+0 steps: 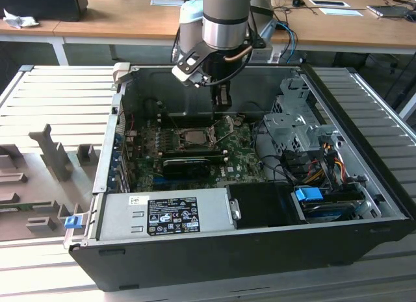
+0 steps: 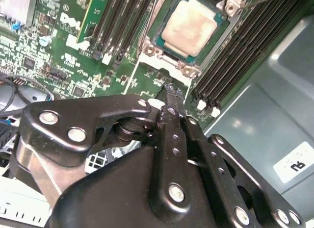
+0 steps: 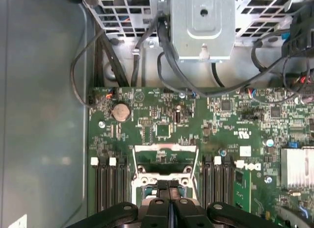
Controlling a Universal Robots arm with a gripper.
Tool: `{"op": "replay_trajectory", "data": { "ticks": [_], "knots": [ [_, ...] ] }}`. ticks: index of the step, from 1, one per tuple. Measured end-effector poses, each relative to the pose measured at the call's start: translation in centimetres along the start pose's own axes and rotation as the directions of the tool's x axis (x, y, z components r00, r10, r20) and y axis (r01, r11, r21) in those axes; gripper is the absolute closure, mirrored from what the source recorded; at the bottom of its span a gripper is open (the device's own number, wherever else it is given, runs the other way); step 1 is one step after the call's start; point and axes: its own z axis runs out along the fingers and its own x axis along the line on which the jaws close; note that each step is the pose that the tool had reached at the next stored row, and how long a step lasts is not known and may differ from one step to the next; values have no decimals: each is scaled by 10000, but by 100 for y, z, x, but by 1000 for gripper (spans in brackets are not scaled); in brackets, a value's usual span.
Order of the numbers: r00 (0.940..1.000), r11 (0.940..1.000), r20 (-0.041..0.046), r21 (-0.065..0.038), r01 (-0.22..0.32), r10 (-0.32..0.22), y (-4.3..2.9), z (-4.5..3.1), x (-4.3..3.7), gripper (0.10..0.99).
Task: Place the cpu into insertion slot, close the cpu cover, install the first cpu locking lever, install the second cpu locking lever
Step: 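Close the cpu cover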
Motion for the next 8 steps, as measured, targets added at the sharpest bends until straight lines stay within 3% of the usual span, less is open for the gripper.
{"op": "replay_trajectory", "data": {
  "ticks": [8],
  "knots": [
    [10000,10000,-2,-1,2,-2,163,8,1,980]
  ]
}}
